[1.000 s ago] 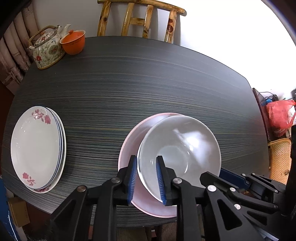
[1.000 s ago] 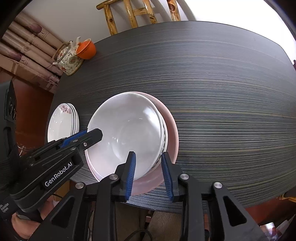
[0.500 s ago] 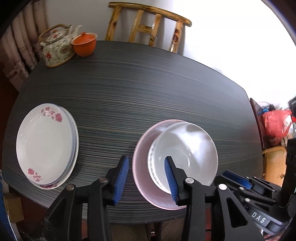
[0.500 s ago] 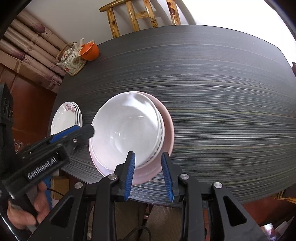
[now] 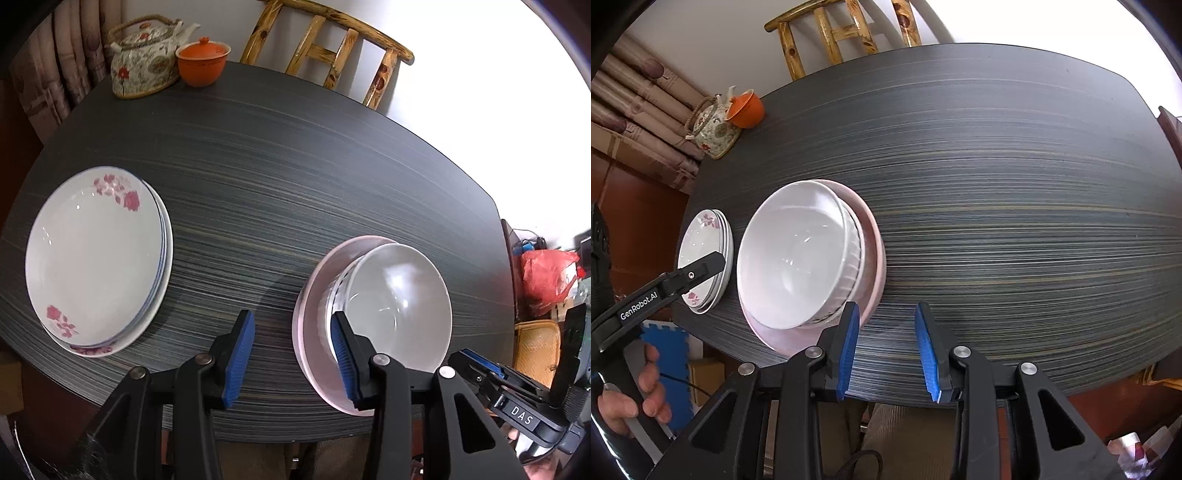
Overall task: Organize plates and bowls
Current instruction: 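Regrip the pink bowl rim with the left tool while the right tool grasps it too, then lift the nested bowl stack with both tools and carry it toward the plate stack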
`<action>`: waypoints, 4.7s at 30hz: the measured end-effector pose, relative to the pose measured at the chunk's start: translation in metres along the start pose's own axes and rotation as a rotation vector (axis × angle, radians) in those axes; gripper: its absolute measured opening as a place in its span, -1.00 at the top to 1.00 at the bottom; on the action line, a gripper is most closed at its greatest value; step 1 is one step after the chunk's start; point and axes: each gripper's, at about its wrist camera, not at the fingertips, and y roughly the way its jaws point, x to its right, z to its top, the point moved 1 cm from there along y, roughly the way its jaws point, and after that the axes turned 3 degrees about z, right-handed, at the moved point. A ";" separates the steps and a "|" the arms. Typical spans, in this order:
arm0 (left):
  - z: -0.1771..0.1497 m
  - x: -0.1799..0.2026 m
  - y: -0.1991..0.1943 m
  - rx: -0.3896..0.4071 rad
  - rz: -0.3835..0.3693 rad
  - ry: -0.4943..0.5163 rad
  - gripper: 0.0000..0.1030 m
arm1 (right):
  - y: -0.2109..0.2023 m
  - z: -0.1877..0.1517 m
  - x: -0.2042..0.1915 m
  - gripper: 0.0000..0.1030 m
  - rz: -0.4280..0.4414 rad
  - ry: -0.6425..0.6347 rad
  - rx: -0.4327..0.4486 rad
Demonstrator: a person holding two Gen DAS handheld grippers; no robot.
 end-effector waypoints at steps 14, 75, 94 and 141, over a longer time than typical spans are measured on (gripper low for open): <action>-0.005 -0.013 0.025 -0.025 -0.027 -0.080 0.16 | 0.015 0.002 0.009 0.42 -0.001 0.050 0.012; -0.010 -0.001 0.063 -0.013 -0.006 -0.115 0.88 | 0.044 0.017 0.005 0.78 0.002 0.049 0.043; -0.008 -0.001 0.057 -0.001 -0.001 -0.085 0.87 | 0.044 0.017 0.006 0.79 -0.007 0.059 0.039; 0.034 -0.069 -0.005 0.082 0.031 -0.141 0.93 | 0.028 0.048 -0.085 0.79 -0.022 -0.097 0.040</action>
